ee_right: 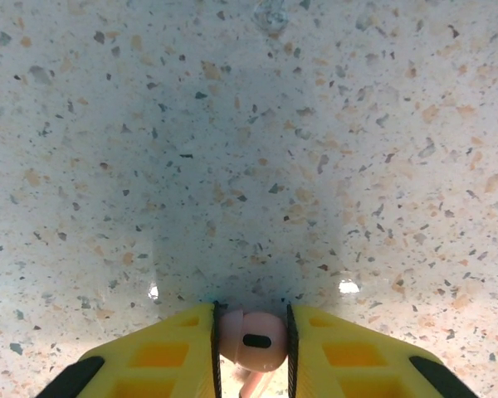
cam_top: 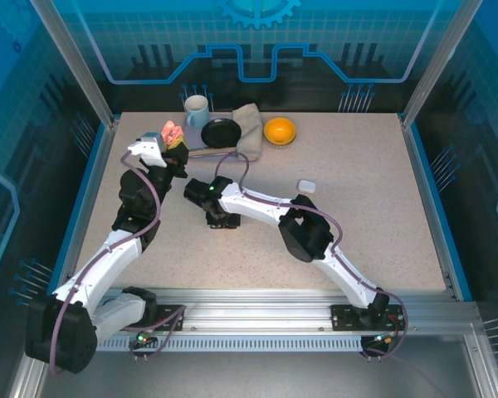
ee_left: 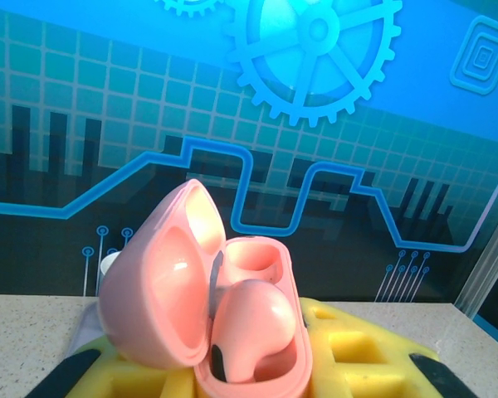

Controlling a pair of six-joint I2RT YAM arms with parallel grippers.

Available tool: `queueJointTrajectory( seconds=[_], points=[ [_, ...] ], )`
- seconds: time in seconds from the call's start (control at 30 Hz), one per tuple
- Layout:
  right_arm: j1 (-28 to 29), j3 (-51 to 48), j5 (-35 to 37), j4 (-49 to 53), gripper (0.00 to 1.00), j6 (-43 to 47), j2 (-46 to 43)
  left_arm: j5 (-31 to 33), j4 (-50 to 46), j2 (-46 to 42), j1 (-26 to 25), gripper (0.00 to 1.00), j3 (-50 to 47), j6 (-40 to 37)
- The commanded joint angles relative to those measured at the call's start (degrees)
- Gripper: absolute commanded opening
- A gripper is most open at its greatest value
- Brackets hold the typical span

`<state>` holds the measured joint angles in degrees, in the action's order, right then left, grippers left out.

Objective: Insert the wireless bluetooth earbuds into the charging case

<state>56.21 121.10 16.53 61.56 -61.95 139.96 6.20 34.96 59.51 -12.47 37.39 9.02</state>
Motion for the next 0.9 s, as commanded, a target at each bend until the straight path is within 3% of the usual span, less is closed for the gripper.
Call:
queueJointTrajectory(
  seconds=[0.0,0.33,0.63,0.87],
  points=[
    [-0.38,-4.21,1.63,1.85,0.24,-0.62,-1.90,-1.23,1.39,-0.35,0.78,0.00,0.03,0.74],
    [-3.04,-19.45,6.19,-5.51,0.24,1.38,-15.10,-4.62,-0.64,0.79,0.70,0.00,1.63,1.20],
    [-7.27,-33.44,10.60,-13.06,0.24,6.15,-28.57,-14.72,-1.52,5.33,0.15,0.00,3.60,3.42],
    [-11.92,-40.17,12.46,-19.81,0.24,12.63,-41.25,-22.21,-3.87,10.69,-5.07,0.00,5.93,-1.12]
  ],
)
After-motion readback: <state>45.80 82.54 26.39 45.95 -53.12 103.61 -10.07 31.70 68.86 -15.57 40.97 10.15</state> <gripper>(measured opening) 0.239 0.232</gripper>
